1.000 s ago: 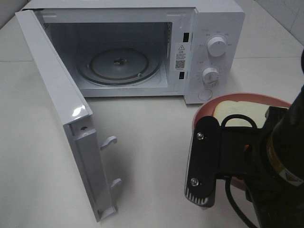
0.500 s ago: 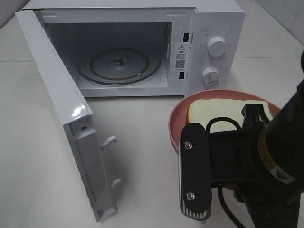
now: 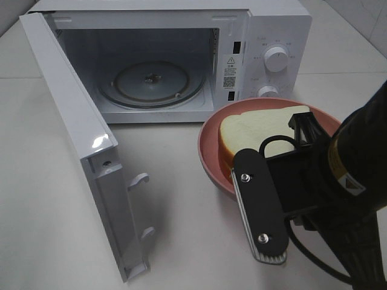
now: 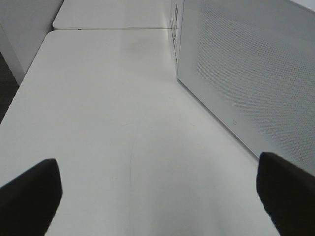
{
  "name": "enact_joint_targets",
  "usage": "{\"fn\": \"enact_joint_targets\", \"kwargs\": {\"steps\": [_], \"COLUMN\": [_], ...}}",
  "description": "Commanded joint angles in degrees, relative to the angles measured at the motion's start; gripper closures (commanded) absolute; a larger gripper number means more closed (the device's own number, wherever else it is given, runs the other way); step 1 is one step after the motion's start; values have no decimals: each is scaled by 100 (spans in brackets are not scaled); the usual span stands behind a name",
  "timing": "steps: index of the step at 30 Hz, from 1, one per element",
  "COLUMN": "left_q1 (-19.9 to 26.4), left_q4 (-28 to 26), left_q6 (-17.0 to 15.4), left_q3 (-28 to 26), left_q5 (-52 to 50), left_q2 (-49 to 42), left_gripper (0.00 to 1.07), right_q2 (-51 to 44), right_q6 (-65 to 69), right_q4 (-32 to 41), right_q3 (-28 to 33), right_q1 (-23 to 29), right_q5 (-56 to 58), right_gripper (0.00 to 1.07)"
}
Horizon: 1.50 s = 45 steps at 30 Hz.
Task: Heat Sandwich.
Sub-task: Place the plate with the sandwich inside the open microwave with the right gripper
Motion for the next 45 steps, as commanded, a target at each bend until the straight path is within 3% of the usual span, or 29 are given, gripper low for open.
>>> {"fn": "enact_joint_targets", "kwargs": {"steps": [1, 21, 25, 31, 45], "left_q1": [-17, -17, -17, -17, -17], "left_q4": [-52, -52, -52, -52, -52], "left_q6": [-11, -11, -11, -11, -11], "left_q3": [11, 11, 11, 11, 11], "left_q5": [-17, -17, -17, -17, -17], "left_q2": [-160, -160, -160, -160, -160], "left_gripper": [5, 5, 5, 5, 5], "right_q2": [-23, -23, -23, -23, 166], "right_q6": [-636, -4005, -4933, -5472, -5495], "right_q4": [6, 917, 1381, 1748, 1799], "right_q3": [17, 17, 17, 11, -52], "right_q1": [-292, -1862, -2154, -2189, -2034], "right_q5": [-201, -945, -1071, -1266, -1427], "right_gripper": [107, 107, 107, 107, 107]}}
